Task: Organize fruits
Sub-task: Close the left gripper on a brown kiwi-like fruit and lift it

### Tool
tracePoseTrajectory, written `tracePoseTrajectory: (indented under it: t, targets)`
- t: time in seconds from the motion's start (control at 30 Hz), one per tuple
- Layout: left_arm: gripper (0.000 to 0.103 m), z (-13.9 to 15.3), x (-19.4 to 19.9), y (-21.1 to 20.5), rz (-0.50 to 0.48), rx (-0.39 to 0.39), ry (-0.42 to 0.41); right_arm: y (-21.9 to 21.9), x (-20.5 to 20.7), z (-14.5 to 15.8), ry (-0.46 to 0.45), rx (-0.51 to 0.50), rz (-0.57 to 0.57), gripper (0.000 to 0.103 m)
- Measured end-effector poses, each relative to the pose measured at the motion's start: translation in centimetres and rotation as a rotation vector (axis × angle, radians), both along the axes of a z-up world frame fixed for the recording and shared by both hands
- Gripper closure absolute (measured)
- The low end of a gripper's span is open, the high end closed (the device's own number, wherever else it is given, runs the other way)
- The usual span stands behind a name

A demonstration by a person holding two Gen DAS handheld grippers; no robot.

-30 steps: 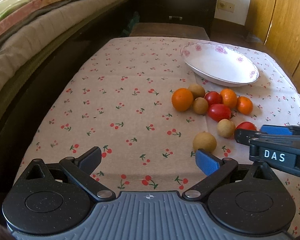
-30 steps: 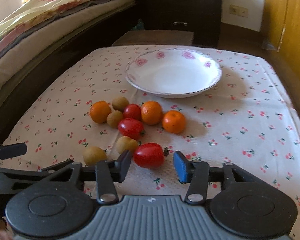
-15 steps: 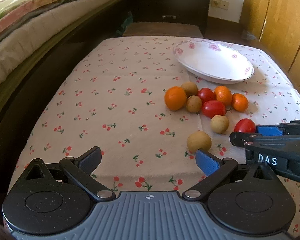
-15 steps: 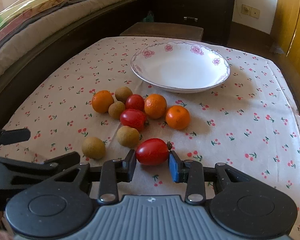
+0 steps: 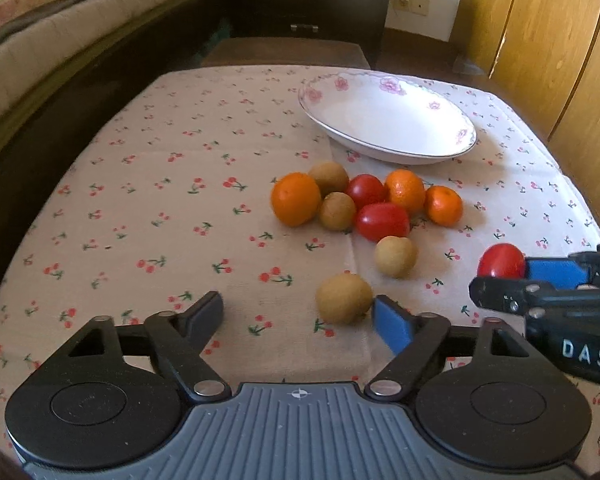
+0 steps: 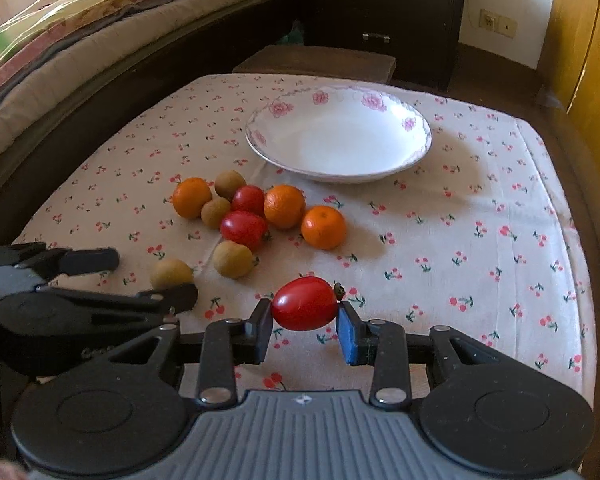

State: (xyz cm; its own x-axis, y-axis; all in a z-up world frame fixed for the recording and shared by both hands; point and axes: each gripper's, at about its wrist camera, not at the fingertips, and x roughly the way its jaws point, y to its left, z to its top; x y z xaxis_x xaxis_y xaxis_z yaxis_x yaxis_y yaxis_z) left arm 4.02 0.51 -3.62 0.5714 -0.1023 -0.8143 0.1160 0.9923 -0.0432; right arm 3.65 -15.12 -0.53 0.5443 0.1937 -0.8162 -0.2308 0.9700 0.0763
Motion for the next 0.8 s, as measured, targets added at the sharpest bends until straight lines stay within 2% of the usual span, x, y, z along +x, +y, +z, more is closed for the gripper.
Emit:
tracePoseTrajectory:
  t: [0.1,0.33,0.63,0.8]
  targets:
    - [0.019,-0.1,0.0,-0.5,-0.01,0.021,-0.016,-0.4,0.1,-0.4,0.01,0.005,-0.012,0.067]
    - [0.034,0.0,-0.3,-0.7,-0.048,0.025,-0.048,-0.5,0.3,-0.5,0.017,0.002,-0.023,0.067]
    - [0.063,0.6,-0.9,-0.7,-0.071,-0.013,-0.03,-0.6,-0.1,0.1,0.007,0.011,-0.034,0.067]
    - [0.065,0.7,-1.1,-0.2,-0.063,-0.03,-0.016,-0.5,-0.3,0.6,-0.006,0.016,-0.035,0.067]
